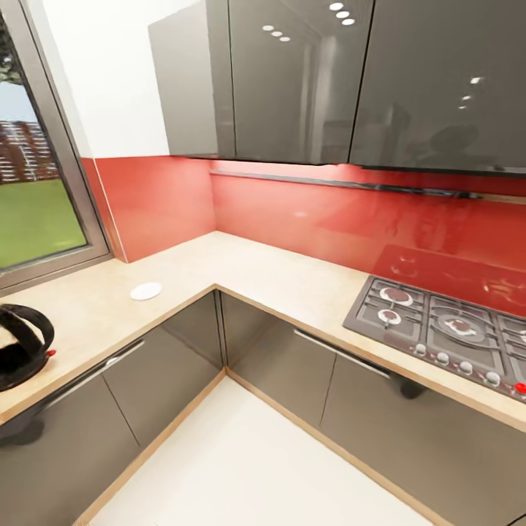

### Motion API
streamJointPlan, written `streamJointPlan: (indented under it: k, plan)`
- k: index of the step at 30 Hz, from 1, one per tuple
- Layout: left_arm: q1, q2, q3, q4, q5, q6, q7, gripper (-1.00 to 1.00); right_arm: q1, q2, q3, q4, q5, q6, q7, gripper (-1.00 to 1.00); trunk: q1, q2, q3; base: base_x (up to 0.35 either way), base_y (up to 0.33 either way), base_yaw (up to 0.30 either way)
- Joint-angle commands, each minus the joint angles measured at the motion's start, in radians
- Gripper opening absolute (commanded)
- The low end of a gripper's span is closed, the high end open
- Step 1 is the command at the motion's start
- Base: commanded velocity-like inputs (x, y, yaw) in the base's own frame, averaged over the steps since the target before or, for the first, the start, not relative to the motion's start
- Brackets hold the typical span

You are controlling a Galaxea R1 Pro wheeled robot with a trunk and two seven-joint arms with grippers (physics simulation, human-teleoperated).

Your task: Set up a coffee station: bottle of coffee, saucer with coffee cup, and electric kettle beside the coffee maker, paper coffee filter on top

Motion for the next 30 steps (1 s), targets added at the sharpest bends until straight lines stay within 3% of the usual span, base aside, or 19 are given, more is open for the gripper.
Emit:
streamJointPlan:
  k: [1, 30]
  plan:
    - [-0.001, 0.000, 0.009, 0.002, -0.010, -0.004, -0.001, 1.00, -0.001, 0.000, -0.001, 0.000, 0.009, -0.003, 0.001, 1.00, 0.001, -0.002, -0.003, 0.000, 0.000, 0.277]
    - [-0.001, -0.003, 0.009, 0.002, -0.010, -0.004, -0.001, 1.00, -0.001, 0.000, -0.001, 0.000, 0.009, -0.003, 0.001, 1.00, 0.001, -0.002, -0.020, 0.000, 0.000, 0.277]
